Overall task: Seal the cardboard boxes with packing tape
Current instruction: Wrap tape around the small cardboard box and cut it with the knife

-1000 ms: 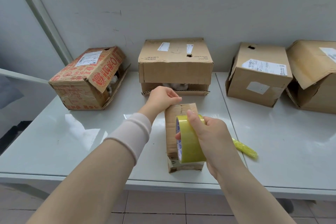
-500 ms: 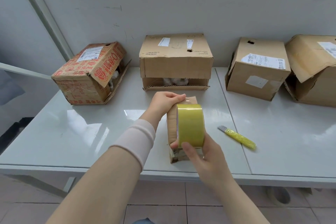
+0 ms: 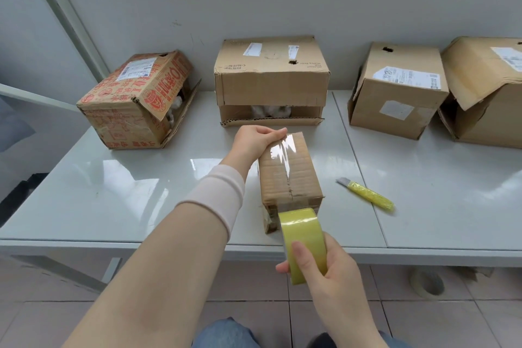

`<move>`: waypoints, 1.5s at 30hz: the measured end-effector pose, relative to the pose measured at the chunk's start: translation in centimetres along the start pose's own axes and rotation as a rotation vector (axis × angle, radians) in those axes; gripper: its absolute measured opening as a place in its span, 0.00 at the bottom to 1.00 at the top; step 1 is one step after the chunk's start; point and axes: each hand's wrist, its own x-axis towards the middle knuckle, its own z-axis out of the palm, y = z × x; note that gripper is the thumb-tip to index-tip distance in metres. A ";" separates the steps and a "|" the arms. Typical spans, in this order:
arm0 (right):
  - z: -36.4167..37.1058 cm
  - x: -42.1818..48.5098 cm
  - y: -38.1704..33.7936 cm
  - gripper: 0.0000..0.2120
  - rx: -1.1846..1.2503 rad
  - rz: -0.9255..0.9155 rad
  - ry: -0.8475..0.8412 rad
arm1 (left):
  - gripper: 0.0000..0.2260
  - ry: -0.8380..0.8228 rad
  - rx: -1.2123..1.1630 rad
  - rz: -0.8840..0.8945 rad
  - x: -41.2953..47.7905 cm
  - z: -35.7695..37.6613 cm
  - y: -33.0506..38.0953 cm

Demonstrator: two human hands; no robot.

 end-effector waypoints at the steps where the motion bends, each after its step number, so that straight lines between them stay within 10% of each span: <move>1: 0.2 0.2 0.4 0.14 0.003 0.005 -0.002 | 0.08 0.001 -0.012 0.005 0.0 0.0 0.0; 6: 0.8 0.7 1.7 0.16 0.020 0.009 -0.009 | 0.06 0.001 0.032 0.128 0.1 0.2 -0.5; 14: 0.1 1.0 1.7 0.13 0.040 -0.025 -0.040 | 0.36 -0.371 0.510 0.857 -5.8 -3.2 -5.5; 22: -1.3 1.9 -0.7 0.15 -0.016 -0.053 -0.125 | 0.28 -0.206 0.721 1.146 -4.4 -3.4 -6.6; 26: -1.8 3.9 -6.0 0.16 -0.001 -0.172 -0.189 | 0.25 -0.044 0.478 1.033 -5.0 -3.2 -3.9; 34: -1.1 11.2 -9.5 0.19 0.118 -0.187 -0.254 | 0.21 0.002 -0.091 0.237 -3.4 -1.8 -0.2; 45: 1.5 15.0 -7.8 0.08 0.029 -0.300 -0.095 | 0.17 0.142 -0.242 0.146 0.4 -1.0 -0.6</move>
